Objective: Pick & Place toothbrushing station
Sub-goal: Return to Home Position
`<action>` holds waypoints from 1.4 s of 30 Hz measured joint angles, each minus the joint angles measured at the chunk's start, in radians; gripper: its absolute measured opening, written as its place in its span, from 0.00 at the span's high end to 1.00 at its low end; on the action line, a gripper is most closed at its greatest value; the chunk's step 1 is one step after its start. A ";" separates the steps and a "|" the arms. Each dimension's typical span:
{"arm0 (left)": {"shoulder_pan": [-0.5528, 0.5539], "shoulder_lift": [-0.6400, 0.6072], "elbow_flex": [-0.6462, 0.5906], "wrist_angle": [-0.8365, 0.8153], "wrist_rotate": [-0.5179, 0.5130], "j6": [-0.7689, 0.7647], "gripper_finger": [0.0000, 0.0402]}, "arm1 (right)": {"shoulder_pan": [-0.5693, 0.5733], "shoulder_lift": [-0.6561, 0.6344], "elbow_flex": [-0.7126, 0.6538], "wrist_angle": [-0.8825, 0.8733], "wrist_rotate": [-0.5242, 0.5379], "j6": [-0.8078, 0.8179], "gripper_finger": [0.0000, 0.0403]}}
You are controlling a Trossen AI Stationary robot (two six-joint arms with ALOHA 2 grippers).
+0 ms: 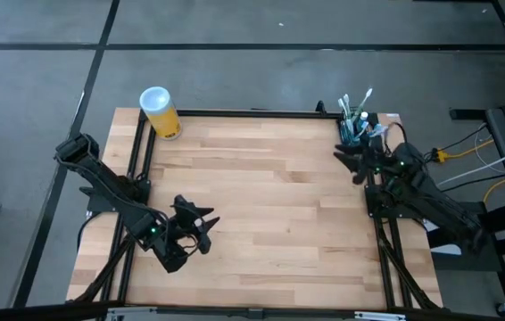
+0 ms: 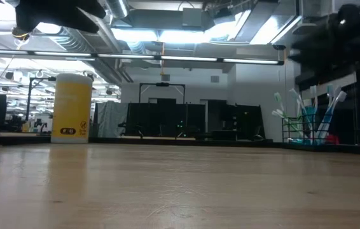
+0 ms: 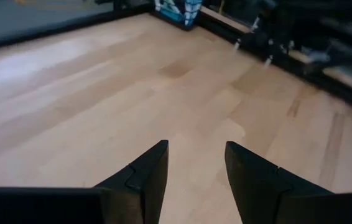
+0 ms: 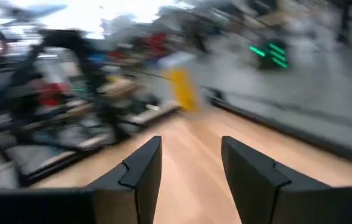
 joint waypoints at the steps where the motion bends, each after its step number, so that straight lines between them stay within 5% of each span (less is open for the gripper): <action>1: 0.004 -0.002 0.000 0.001 0.001 0.043 0.62 | 0.013 0.000 -0.011 0.055 -0.036 -0.015 0.58; 5: 0.079 -0.075 -0.104 0.180 0.063 0.302 0.65 | 0.048 -0.001 -0.094 0.286 -0.154 -0.037 0.58; 10: 0.274 -0.269 -0.430 0.998 0.439 0.798 0.72 | 0.079 -0.003 -0.154 0.386 -0.218 0.015 0.58; 13: 0.430 -0.380 -0.601 1.249 0.582 0.900 0.78 | 0.103 -0.009 -0.153 0.398 -0.249 0.025 0.58; 18: 0.657 -0.535 -0.726 1.236 0.793 1.004 0.84 | 0.113 -0.029 -0.153 0.373 -0.302 0.005 0.58; 26: 0.952 -0.738 -0.742 1.000 1.007 1.234 0.84 | 0.113 -0.080 -0.152 0.236 -0.241 -0.124 0.62; 29: 1.019 -0.761 -0.824 1.070 1.089 1.218 0.83 | 0.113 -0.082 -0.148 0.227 -0.223 -0.127 0.62; 32: 1.044 -0.756 -0.945 1.226 1.090 1.170 0.84 | 0.116 -0.082 -0.130 0.187 -0.151 -0.165 0.63; 42: 0.938 -0.747 -0.944 1.250 1.052 1.284 0.87 | 0.214 -0.082 -0.080 0.123 0.020 -0.247 0.63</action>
